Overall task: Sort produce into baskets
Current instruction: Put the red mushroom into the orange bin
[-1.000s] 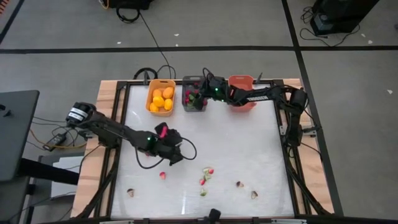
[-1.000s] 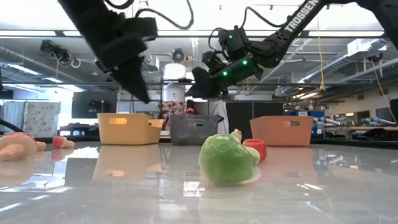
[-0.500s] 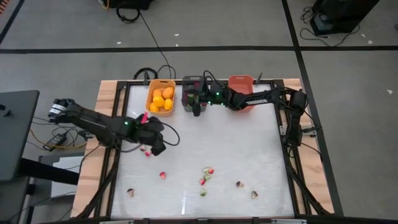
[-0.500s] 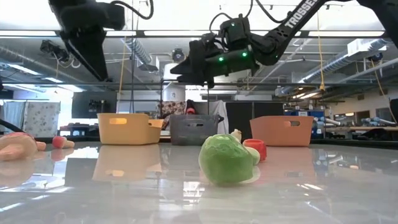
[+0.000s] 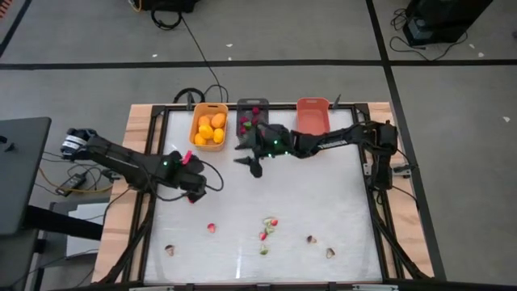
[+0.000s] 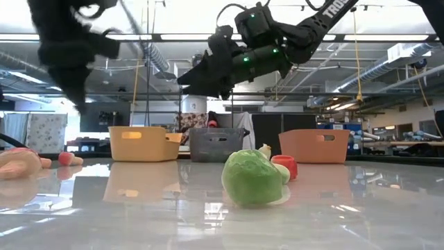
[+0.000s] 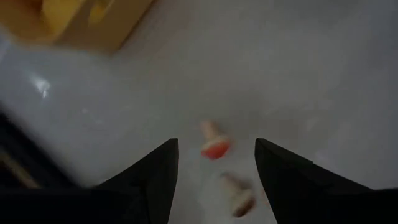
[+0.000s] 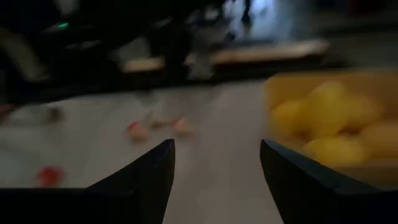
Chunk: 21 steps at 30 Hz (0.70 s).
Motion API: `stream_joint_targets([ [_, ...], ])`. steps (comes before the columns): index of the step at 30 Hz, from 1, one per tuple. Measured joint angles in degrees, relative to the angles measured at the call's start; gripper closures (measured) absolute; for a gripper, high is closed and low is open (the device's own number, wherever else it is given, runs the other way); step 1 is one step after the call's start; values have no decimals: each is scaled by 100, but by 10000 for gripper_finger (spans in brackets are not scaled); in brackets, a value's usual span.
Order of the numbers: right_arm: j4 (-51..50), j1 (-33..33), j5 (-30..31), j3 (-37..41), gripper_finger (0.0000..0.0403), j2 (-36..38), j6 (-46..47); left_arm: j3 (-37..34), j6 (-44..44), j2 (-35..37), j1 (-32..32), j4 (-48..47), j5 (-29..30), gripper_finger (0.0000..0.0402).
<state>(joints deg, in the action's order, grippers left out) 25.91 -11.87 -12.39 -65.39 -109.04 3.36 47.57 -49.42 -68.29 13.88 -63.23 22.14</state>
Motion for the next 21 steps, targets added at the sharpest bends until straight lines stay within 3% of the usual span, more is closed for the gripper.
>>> stream_joint_targets([
  [10,-1176,546,-244,2,155,195,206,-1219,-265,472,-332,1118,-673,184],
  [21,-1316,987,-204,0,155,195,39,-1416,-152,450,-654,1377,-855,184],
])
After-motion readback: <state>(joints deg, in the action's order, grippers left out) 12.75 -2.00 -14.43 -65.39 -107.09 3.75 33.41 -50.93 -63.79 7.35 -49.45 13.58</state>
